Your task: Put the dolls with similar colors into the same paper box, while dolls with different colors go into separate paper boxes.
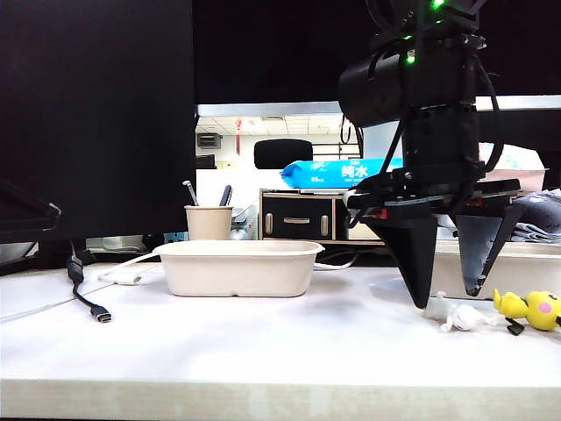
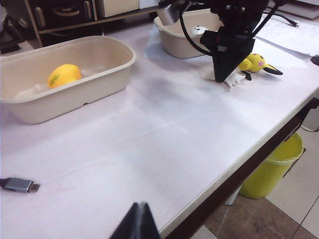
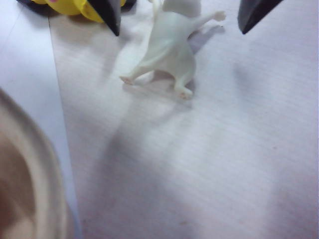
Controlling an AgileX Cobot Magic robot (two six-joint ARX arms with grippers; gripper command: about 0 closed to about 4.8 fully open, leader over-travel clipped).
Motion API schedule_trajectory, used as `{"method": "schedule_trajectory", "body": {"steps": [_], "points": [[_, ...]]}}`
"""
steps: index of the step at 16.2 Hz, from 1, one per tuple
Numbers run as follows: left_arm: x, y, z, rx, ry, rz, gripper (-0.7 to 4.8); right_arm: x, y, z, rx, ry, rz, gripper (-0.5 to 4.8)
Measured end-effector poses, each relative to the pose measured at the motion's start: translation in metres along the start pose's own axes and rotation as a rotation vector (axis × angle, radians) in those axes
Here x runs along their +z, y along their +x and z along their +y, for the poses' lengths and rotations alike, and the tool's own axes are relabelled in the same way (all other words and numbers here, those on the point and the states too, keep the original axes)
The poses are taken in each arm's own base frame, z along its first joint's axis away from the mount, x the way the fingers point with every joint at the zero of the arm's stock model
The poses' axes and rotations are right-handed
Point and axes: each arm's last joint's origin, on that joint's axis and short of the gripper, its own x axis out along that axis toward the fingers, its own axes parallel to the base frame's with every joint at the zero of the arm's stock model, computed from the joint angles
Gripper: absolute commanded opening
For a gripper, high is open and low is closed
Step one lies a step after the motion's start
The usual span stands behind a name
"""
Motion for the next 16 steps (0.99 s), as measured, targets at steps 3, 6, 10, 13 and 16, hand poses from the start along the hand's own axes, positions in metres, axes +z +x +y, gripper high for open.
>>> {"method": "schedule_trajectory", "body": {"steps": [3,6,10,13,16], "points": [[0.0,0.0,0.0,0.0,0.0,0.0,-0.06,0.001,0.0,0.0,0.002,0.001,-0.015,3.04],[0.0,0.0,0.0,0.0,0.0,0.0,-0.06,0.002,0.0,0.0,0.003,0.001,-0.018,3.02],[0.0,0.0,0.0,0.0,0.0,0.0,-0.06,0.003,0.004,0.001,0.002,0.003,-0.012,3.01],[0.0,0.0,0.0,0.0,0.0,0.001,-0.06,0.004,0.013,0.002,-0.002,0.001,0.02,2.85],[0.0,0.0,0.0,0.0,0.0,0.001,-0.06,0.004,0.013,0.002,-0.002,0.003,0.018,2.07]]}}
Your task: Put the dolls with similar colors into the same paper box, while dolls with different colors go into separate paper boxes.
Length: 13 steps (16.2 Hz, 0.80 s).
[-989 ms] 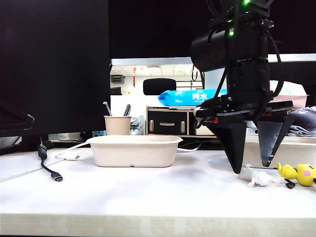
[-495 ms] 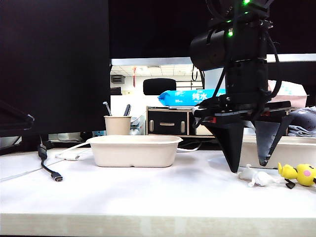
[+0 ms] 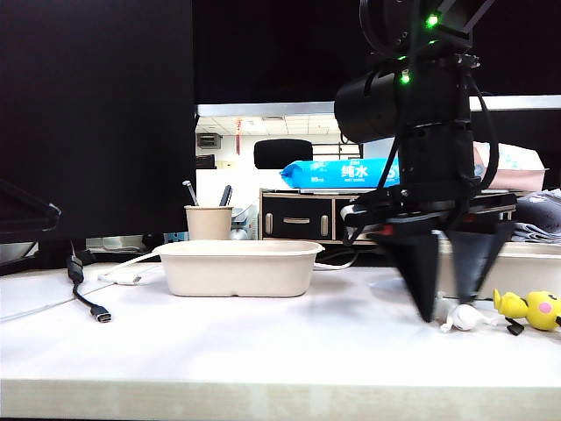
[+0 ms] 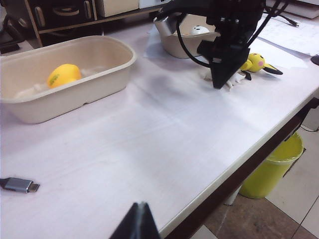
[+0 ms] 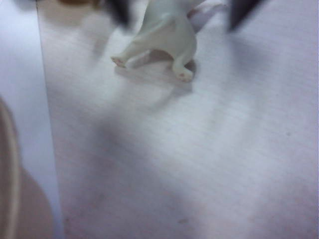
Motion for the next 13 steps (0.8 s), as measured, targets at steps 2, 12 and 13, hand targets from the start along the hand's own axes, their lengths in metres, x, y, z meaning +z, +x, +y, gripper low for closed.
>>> {"method": "schedule_trajectory", "body": {"steps": [2,12,13], "points": [[0.0,0.0,0.0,0.0,0.0,0.0,-0.06,0.0002,0.0,0.0,0.001,0.001,-0.002,2.07],[0.0,0.0,0.0,0.0,0.0,0.0,-0.05,0.0037,0.0063,0.0019,0.012,-0.006,0.014,0.42],[0.0,0.0,0.0,0.0,0.0,0.0,-0.06,0.0037,0.0063,0.0019,0.012,-0.006,0.014,0.41]]}}
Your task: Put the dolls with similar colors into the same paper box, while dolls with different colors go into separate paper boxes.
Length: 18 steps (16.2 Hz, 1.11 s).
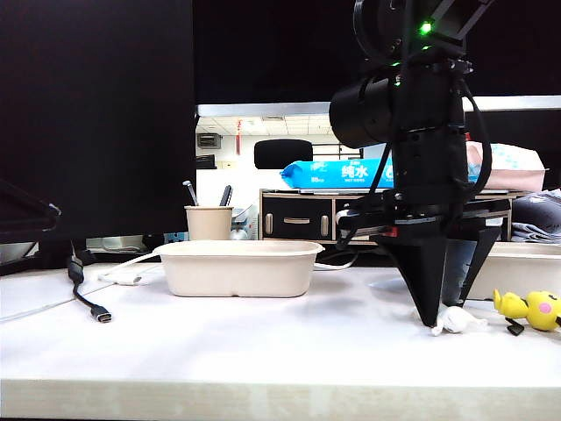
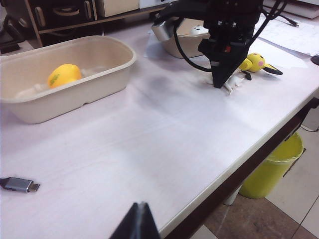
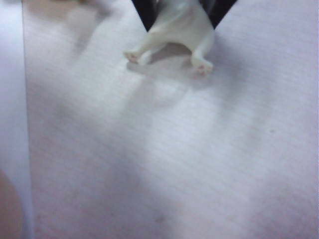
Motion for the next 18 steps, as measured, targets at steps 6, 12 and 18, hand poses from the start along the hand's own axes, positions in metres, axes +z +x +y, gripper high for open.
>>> {"method": "schedule_trajectory", "body": {"steps": [6,12,18], "points": [[0.0,0.0,0.0,0.0,0.0,0.0,-0.06,-0.001,-0.003,0.0,-0.001,-0.028,-0.004,0.41],[0.0,0.0,0.0,0.0,0.0,0.0,-0.06,0.019,-0.057,-0.011,-0.056,-0.031,-0.24,0.44],[0.0,0.0,0.0,0.0,0.0,0.0,-0.06,0.029,-0.056,-0.07,-0.188,0.089,-0.278,0.62]]}}
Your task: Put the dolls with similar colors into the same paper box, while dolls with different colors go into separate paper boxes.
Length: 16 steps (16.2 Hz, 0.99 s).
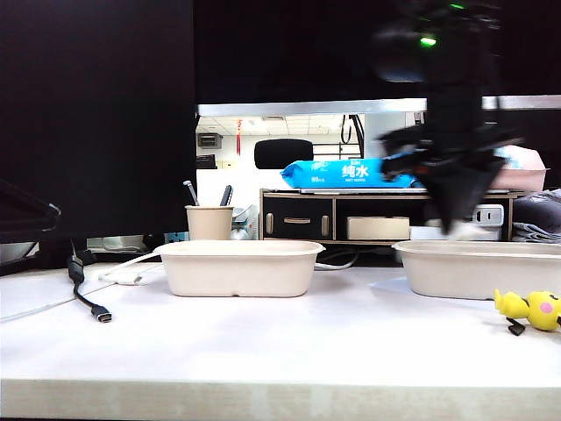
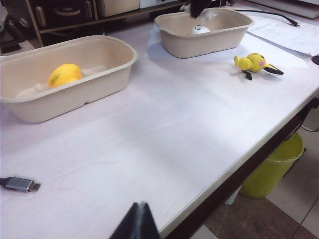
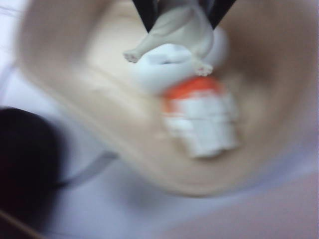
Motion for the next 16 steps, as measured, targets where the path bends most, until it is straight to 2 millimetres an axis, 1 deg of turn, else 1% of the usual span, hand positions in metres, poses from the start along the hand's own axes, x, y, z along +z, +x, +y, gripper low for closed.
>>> {"method": "schedule_trajectory", "body": {"steps": [1,3,4,6,8,9,10,11,15,16], "points": [[0.0,0.0,0.0,0.0,0.0,0.001,-0.06,0.0,0.003,-0.013,-0.013,0.031,0.011,0.81],[0.0,0.0,0.0,0.0,0.0,0.0,-0.05,-0.002,0.008,-0.03,-0.029,0.071,0.033,1.67],[0.0,0.0,0.0,0.0,0.0,0.0,-0.06,-0.004,0.009,-0.037,-0.034,0.083,0.05,1.82],[0.0,0.0,0.0,0.0,0.0,0.0,-0.06,-0.008,0.01,-0.042,-0.037,0.079,0.084,1.82],[0.0,0.0,0.0,0.0,0.0,0.001,-0.06,-0.009,0.01,-0.042,-0.036,0.077,0.093,1.81],[0.0,0.0,0.0,0.0,0.0,0.001,-0.06,-0.009,0.009,-0.042,-0.017,0.076,0.099,1.81],[0.0,0.0,0.0,0.0,0.0,0.001,-0.06,-0.01,0.006,-0.039,0.042,0.068,0.113,1.9],[0.0,0.0,0.0,0.0,0.0,0.001,-0.06,-0.013,-0.003,-0.032,0.086,0.044,0.127,2.1],[0.0,0.0,0.0,0.0,0.0,0.0,-0.06,-0.024,-0.036,-0.013,0.152,-0.075,0.125,2.17],[0.0,0.0,0.0,0.0,0.0,0.0,-0.06,-0.03,-0.047,-0.009,0.163,-0.118,0.138,2.45]]}}
